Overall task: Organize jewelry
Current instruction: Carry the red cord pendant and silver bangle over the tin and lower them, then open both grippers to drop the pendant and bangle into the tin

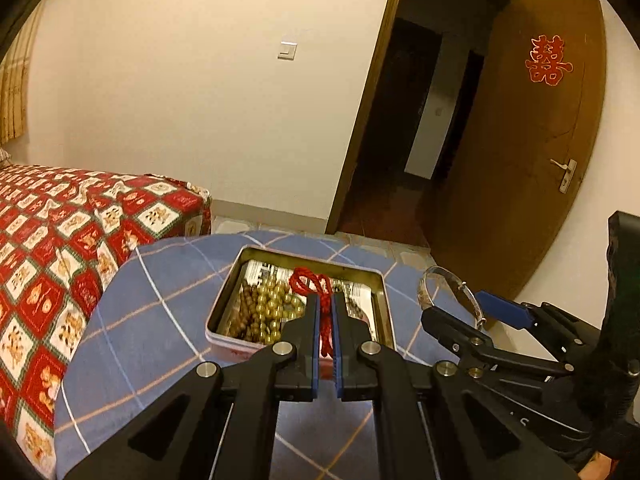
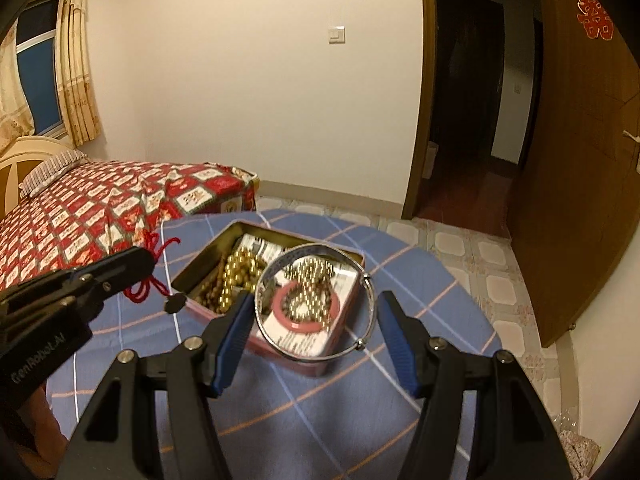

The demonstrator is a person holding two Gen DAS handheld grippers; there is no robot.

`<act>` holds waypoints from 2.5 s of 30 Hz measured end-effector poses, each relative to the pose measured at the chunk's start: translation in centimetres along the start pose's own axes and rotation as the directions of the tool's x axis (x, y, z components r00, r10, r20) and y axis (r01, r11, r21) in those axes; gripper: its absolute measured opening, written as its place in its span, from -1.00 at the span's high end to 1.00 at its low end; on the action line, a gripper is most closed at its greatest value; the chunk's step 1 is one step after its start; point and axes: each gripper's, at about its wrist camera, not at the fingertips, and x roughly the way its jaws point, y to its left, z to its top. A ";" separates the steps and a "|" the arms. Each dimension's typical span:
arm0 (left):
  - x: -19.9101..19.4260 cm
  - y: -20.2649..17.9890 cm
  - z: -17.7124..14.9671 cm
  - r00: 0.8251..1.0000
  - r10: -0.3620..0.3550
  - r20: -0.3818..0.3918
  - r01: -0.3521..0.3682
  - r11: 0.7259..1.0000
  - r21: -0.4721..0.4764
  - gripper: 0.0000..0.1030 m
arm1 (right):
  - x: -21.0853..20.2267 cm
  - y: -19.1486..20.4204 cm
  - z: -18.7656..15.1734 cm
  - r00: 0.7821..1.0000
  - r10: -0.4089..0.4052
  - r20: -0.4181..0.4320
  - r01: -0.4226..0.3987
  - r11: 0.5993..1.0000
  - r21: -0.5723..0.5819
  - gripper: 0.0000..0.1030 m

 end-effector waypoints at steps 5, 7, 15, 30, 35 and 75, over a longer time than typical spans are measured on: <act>0.9 -0.2 1.4 1.000 -0.004 0.017 0.004 1.000 0.007 0.92 | 0.4 0.0 1.8 1.000 -0.006 0.025 0.006 1.000 -0.008 -0.28; 1.4 -0.3 1.9 1.000 -0.006 0.024 0.006 1.000 0.008 0.92 | 0.9 0.0 2.4 1.000 -0.005 0.029 0.006 1.000 -0.008 -0.28; 4.4 0.2 3.2 0.999 -0.030 0.028 0.030 1.000 -0.007 0.92 | 4.7 -0.5 3.8 1.000 0.001 -0.005 -0.001 1.000 0.008 -0.28; 13.0 3.1 0.7 0.992 -0.016 -0.124 0.008 0.998 -0.058 0.93 | 13.5 -1.9 2.7 0.981 0.028 -0.193 -0.020 0.999 0.042 -0.28; 14.1 3.9 -0.4 0.987 0.034 -0.159 -0.043 0.997 -0.059 0.93 | 14.4 -2.0 2.0 0.974 0.055 -0.220 -0.051 0.998 0.025 -0.31; -1.5 1.5 -5.1 0.956 0.270 -0.116 -0.280 0.956 -0.087 -0.31 | -0.6 -0.2 -2.7 0.998 0.032 -0.045 -0.029 0.997 0.072 -0.96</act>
